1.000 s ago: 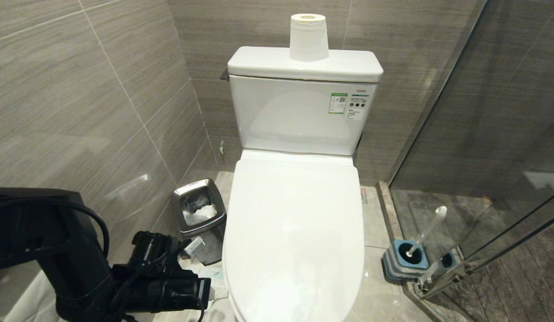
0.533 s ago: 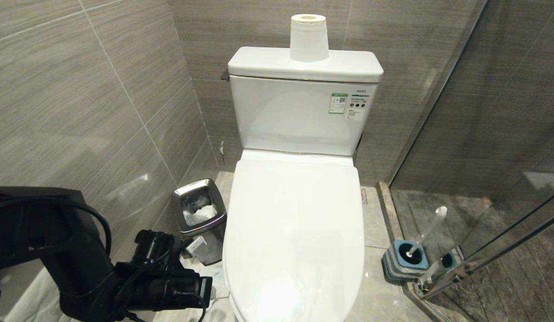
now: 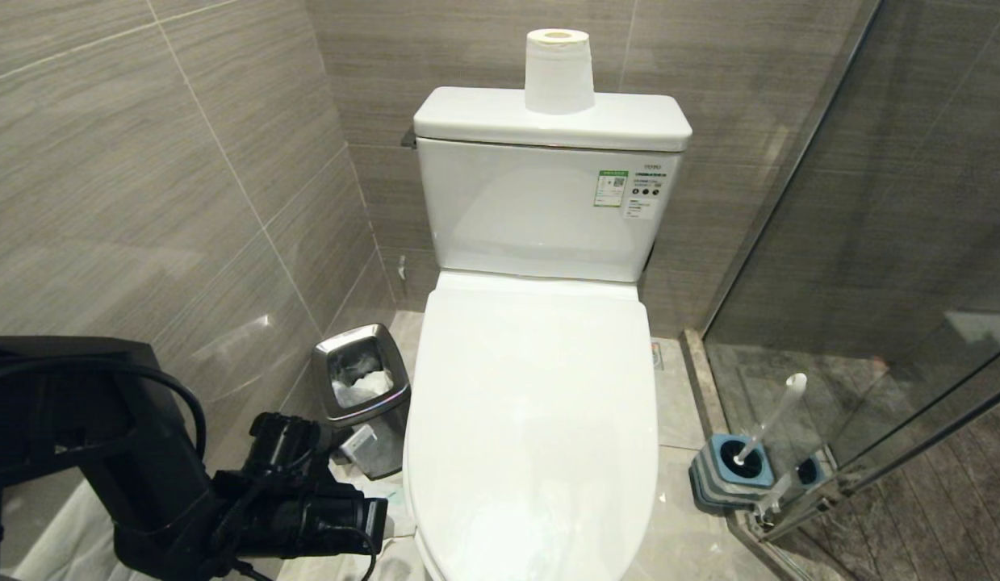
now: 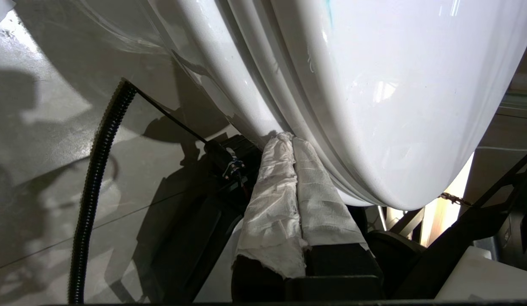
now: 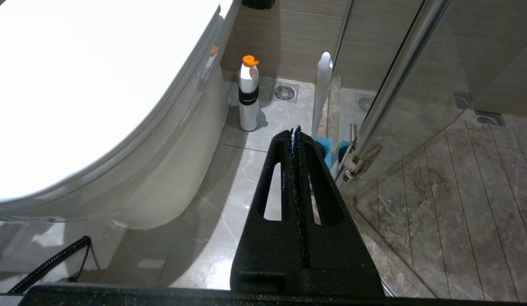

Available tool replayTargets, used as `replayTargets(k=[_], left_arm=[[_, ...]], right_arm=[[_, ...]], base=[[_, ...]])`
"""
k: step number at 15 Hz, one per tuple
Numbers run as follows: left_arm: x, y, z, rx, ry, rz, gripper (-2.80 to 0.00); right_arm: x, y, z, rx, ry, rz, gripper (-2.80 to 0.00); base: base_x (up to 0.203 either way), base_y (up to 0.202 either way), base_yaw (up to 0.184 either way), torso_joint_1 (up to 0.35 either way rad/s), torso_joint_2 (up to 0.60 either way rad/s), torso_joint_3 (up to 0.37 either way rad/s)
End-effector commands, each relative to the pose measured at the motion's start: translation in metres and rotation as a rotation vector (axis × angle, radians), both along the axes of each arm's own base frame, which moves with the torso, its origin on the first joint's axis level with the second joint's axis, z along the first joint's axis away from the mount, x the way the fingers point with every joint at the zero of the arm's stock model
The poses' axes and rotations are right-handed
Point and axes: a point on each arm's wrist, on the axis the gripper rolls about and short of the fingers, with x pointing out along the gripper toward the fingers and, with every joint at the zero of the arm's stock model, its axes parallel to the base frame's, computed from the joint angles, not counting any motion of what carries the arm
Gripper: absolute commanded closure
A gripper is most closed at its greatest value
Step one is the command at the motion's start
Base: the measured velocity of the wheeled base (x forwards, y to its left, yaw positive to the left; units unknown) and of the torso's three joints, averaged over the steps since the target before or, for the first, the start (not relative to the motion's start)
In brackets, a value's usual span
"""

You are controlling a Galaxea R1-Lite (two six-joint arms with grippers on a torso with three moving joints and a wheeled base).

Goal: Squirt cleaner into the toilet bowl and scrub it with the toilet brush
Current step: Use the left hand to lift the toilet lid slightly

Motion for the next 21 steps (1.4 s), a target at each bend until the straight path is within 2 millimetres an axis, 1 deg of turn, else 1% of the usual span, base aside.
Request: replayTargets(k=[1, 5, 9, 17, 21], left_arm=[[-0.001, -0.005, -0.002, -0.004, 0.006, -0.014, 0.00], [-0.002, -0.013, 0.001, -0.045, 0.041, 0.027, 0.00], [0.002, -0.018, 0.009, -0.142, 0.074, 0.109, 0.00], [0.018, -0.006, 0.029, -0.340, 0.076, 0.250, 0.00], [0.020, 0.000, 0.031, -0.358, 0.069, 0.278, 0.00]], right_arm=[[0.000, 0.000, 0.000, 0.000, 0.002, 0.000, 0.00], [0.000, 0.000, 0.000, 0.000, 0.002, 0.000, 0.00], [0.000, 0.000, 0.000, 0.000, 0.002, 0.000, 0.00], [0.000, 0.000, 0.000, 0.000, 0.002, 0.000, 0.00], [0.000, 0.000, 0.000, 0.000, 0.002, 0.000, 0.00]], base=[[0.000, 0.000, 0.000, 0.000, 0.00, 0.000], [0.000, 0.000, 0.000, 0.000, 0.00, 0.000], [0.000, 0.000, 0.000, 0.000, 0.00, 0.000], [0.000, 0.000, 0.000, 0.000, 0.00, 0.000], [0.000, 0.000, 0.000, 0.000, 0.00, 0.000]])
